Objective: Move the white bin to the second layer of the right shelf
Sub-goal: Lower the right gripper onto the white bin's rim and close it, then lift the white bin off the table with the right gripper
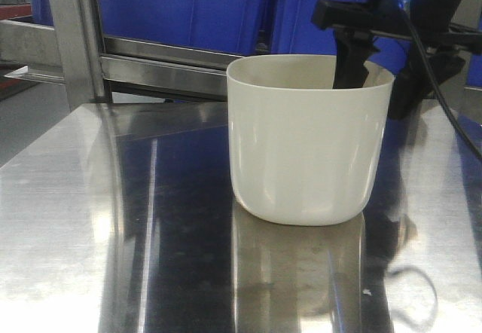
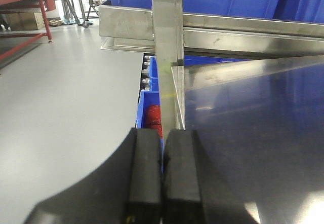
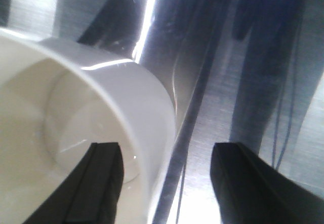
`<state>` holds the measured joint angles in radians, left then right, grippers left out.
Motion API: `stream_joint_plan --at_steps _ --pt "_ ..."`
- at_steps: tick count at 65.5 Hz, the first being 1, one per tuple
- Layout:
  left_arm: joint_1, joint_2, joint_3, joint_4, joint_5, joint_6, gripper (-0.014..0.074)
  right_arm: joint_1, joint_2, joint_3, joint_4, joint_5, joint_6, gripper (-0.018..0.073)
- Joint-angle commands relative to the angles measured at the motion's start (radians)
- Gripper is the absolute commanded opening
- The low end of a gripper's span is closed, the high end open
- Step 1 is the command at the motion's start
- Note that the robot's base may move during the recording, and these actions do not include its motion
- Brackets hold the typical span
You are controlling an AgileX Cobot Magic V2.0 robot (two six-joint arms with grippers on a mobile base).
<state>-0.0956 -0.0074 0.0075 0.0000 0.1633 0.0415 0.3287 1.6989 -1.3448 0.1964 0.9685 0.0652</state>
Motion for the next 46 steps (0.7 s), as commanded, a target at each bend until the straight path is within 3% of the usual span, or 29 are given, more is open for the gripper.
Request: stream_joint_plan --at_steps 1,14,18,25,34,46 --pt "-0.004 -0.003 0.037 0.0 -0.086 -0.003 0.0085 0.001 -0.03 -0.033 0.003 -0.006 -0.003 0.0497" --pt "-0.004 -0.003 0.037 0.0 -0.086 -0.003 0.0085 0.001 -0.01 -0.033 0.003 -0.006 -0.003 0.0494" --pt "-0.004 -0.003 0.037 0.0 -0.086 -0.003 0.0085 0.001 -0.004 -0.033 0.003 -0.006 -0.003 0.0453" --pt "-0.004 -0.003 0.037 0.0 -0.086 -0.003 0.0085 0.008 0.002 -0.033 0.003 0.003 -0.003 0.0302" --pt "-0.004 -0.003 0.037 0.0 -0.086 -0.003 0.0085 0.011 -0.003 -0.036 0.003 -0.005 -0.004 0.0036" --pt "-0.004 -0.003 0.037 0.0 -0.086 -0.003 0.0085 0.013 -0.05 -0.06 -0.004 -0.033 -0.004 0.0056"
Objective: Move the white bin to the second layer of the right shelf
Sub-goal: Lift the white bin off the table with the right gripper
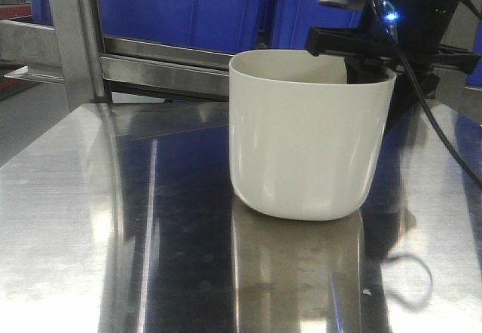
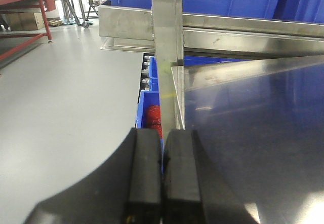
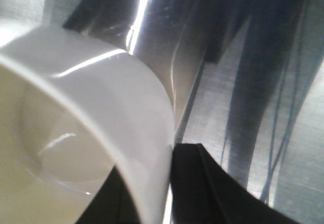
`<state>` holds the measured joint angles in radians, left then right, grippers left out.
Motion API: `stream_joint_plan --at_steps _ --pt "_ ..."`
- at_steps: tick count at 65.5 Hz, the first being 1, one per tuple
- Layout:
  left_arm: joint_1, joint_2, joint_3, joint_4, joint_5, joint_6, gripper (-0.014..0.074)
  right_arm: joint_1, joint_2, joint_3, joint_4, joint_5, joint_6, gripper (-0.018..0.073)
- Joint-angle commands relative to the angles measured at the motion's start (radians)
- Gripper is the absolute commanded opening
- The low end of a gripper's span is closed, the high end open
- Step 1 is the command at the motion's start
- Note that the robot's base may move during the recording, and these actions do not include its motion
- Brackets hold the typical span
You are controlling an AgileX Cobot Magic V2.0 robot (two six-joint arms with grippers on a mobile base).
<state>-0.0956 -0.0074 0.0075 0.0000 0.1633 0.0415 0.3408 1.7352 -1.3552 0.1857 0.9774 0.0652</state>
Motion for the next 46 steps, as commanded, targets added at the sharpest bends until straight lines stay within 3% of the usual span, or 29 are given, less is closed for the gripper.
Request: stream_joint_plan --at_steps 1,25,46 --pt "-0.004 -0.003 0.037 0.0 -0.086 -0.003 0.0085 0.001 -0.094 -0.051 0.005 -0.047 -0.004 0.0056" --pt "-0.004 -0.003 0.037 0.0 -0.086 -0.003 0.0085 -0.021 -0.399 -0.032 -0.043 -0.222 -0.004 0.0056" --pt "-0.004 -0.003 0.037 0.0 -0.086 -0.003 0.0085 -0.092 -0.75 0.244 -0.049 -0.327 -0.004 0.0056"
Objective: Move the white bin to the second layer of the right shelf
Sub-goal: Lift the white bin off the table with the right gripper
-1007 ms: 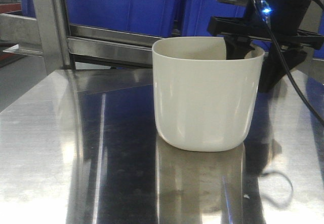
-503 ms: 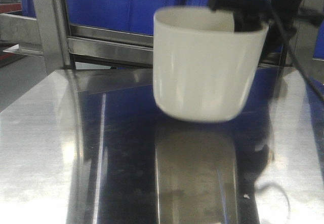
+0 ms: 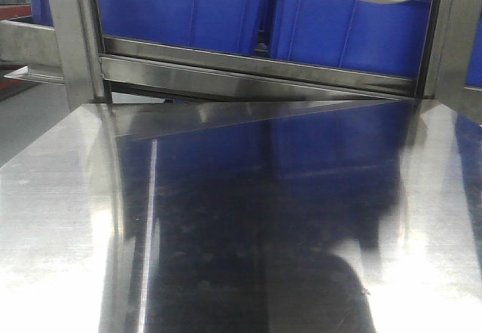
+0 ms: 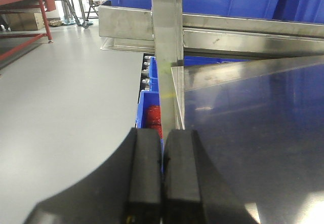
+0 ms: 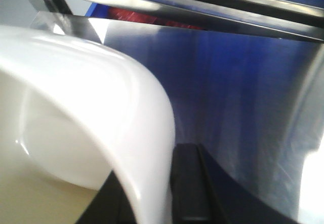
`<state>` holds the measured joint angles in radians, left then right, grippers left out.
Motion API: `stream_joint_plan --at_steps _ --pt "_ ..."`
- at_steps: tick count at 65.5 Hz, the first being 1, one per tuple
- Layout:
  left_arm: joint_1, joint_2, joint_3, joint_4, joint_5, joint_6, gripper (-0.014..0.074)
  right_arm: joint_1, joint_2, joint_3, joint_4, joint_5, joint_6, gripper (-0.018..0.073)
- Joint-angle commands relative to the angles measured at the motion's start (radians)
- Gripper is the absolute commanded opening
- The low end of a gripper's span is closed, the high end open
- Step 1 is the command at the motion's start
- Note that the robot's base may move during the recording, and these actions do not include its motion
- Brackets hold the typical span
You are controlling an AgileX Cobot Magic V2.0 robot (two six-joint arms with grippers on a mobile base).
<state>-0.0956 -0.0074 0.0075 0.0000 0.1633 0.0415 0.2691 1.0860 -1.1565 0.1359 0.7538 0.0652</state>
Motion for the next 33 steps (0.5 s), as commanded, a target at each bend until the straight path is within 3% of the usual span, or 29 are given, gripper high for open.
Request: stream_joint_plan --at_steps 1,20,33 --pt "-0.004 -0.003 0.037 0.0 -0.086 -0.003 0.0085 -0.021 -0.108 0.061 0.001 -0.108 -0.004 0.0056" --pt "-0.004 -0.003 0.037 0.0 -0.086 -0.003 0.0085 -0.024 -0.331 0.325 0.001 -0.233 -0.004 0.0056" --pt "-0.004 -0.003 0.037 0.0 -0.086 -0.003 0.0085 -0.024 -0.374 0.361 0.001 -0.279 -0.004 0.0056"
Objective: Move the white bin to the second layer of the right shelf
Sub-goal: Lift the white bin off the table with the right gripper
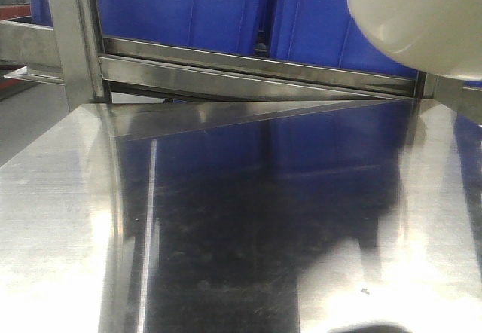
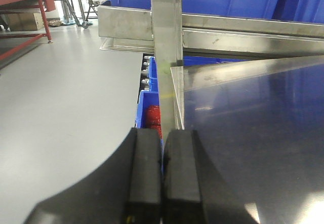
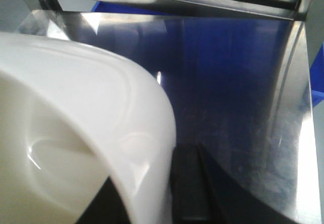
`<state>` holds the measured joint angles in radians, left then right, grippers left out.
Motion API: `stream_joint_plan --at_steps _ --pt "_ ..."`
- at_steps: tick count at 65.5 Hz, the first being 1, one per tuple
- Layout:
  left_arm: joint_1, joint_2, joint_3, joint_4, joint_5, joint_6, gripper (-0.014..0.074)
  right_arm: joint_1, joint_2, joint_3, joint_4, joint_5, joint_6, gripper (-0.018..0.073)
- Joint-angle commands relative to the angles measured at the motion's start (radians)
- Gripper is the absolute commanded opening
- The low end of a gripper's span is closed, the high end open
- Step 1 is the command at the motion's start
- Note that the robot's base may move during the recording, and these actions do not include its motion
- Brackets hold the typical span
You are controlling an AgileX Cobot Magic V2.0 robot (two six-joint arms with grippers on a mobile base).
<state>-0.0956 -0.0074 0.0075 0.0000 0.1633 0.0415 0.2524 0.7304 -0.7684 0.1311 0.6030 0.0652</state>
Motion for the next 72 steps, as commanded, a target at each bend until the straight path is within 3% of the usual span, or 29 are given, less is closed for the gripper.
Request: stream_joint_plan --at_steps 1,72 --pt "-0.004 -0.003 0.037 0.0 -0.086 -0.003 0.0085 -0.008 -0.02 -0.027 0.005 -0.131 -0.004 0.0056" --pt "-0.004 -0.003 0.037 0.0 -0.086 -0.003 0.0085 -0.008 -0.02 -0.027 0.005 -0.143 -0.004 0.0056"
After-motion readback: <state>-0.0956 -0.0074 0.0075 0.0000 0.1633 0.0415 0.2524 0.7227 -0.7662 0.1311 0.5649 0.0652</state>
